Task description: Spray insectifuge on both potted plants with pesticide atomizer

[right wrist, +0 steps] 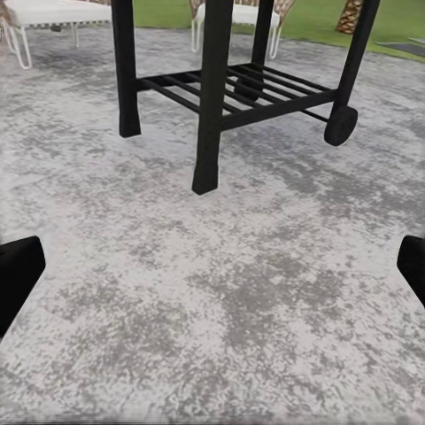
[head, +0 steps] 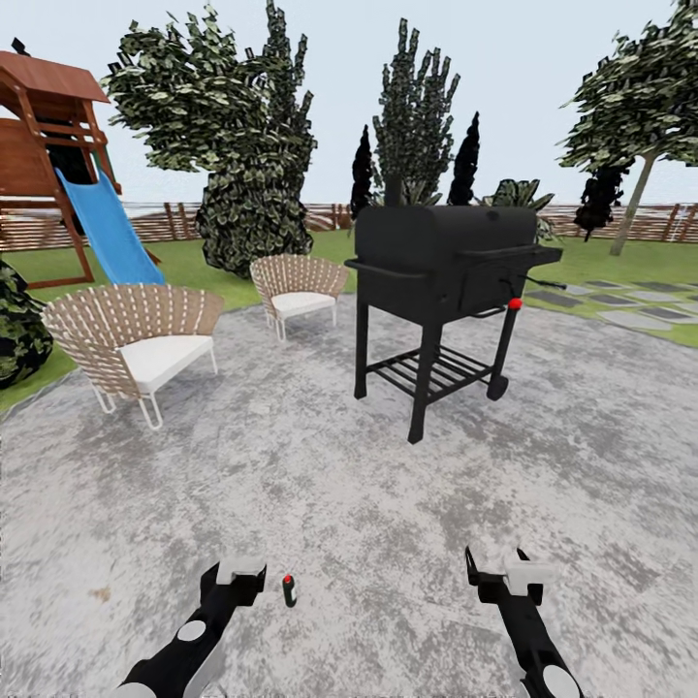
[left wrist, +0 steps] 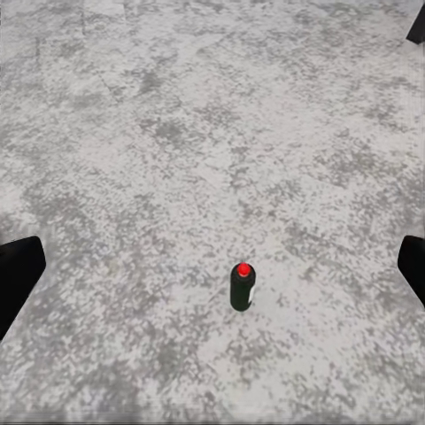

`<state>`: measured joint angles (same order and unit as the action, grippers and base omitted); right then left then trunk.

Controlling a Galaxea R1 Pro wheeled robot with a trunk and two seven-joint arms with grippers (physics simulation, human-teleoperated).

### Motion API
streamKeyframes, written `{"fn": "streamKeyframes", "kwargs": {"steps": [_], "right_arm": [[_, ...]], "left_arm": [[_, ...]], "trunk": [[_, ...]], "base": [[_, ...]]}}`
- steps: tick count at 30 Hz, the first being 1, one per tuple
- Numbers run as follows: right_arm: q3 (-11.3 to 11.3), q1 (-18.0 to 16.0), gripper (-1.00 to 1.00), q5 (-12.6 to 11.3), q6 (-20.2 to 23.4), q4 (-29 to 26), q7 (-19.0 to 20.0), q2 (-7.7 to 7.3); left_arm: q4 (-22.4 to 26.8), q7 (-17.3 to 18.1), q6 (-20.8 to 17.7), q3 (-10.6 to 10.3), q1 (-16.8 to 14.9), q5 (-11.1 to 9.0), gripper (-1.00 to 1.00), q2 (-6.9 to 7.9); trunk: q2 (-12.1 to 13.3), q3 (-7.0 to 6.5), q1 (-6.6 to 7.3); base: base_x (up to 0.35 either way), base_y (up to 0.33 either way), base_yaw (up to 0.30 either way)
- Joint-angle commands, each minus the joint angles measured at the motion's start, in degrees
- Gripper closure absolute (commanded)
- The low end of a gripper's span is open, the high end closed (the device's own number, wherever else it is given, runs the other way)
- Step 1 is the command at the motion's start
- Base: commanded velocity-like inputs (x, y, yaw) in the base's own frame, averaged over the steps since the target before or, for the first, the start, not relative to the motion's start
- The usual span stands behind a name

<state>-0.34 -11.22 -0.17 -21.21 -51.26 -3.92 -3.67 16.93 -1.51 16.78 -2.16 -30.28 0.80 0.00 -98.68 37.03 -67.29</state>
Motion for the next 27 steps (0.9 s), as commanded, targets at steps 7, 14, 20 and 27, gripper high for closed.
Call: {"fn": "streamKeyframes", "kwargs": {"steps": [7,14,20,27], "right_arm": [[0.07,-0.03,-1.00,0.00,-0.15,0.04,-0.21,-0.02],[0.11,-0.03,-1.00,0.00,-0.15,0.08,-0.21,-0.02],[0.08,-0.03,-1.00,0.00,-0.15,0.10,-0.21,-0.01],[0.16,-0.03,-1.00,0.00,-0.20,0.04,-0.21,0.00]], "left_arm": [[-0.06,-0.16,1.79,-0.18,0.04,0.10,-1.00,0.05],[-0.06,-0.16,4.05,-0.13,0.13,0.09,-1.00,0.07],[0.00,-0.24,4.15,0.01,0.13,0.00,-1.00,0.17],[-0.05,-0.20,4.13,-0.11,0.13,0.07,-1.00,0.12]], "trunk": [[-2.85,1.96,-1.54],[-3.25,2.77,-1.76],[-3.25,3.25,-1.76],[-3.65,3.81,-1.98]], "base": [[0.000,0.000,0.068],[0.000,0.000,0.052],[0.000,0.000,-0.139],[0.000,0.000,-0.138]]}}
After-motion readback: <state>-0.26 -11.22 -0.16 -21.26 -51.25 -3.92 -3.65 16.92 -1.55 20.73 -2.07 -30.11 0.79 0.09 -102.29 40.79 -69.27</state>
